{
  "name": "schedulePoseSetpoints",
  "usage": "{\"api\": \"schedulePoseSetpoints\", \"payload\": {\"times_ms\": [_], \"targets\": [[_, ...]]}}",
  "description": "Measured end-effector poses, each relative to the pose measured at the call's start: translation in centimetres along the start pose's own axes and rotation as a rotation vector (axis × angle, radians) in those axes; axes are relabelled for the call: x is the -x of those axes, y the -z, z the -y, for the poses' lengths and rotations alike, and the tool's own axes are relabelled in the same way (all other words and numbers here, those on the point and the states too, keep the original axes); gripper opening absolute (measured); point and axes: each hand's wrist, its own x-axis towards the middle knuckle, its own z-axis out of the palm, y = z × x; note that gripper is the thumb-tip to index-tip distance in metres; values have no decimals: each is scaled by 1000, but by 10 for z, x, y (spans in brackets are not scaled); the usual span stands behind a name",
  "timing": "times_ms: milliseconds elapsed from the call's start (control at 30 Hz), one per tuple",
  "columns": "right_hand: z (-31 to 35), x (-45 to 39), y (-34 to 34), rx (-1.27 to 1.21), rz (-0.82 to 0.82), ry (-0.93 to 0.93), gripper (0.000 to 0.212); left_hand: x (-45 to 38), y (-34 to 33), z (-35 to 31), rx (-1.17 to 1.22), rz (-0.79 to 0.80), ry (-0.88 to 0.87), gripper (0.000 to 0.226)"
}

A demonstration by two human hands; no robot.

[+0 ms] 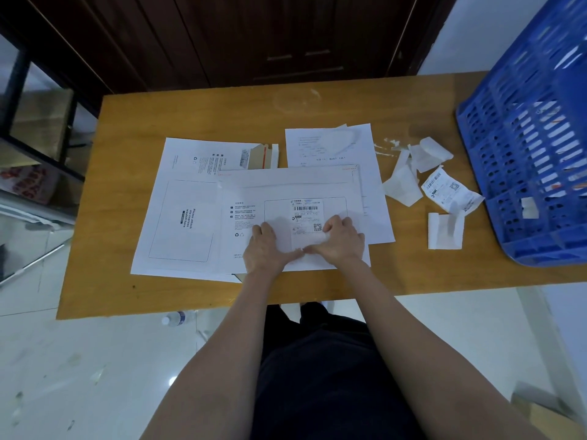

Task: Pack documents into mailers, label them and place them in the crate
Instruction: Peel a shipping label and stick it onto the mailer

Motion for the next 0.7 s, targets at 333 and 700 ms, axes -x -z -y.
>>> {"api": "schedulePoseSetpoints", "payload": {"times_ms": [333,700], "targets": [[-25,2,1,-283,1,139,47,1,-3,13,137,-24,-65,63],[-20,0,8,-308,49,88,44,-8,5,6,243,17,20,55]]}}
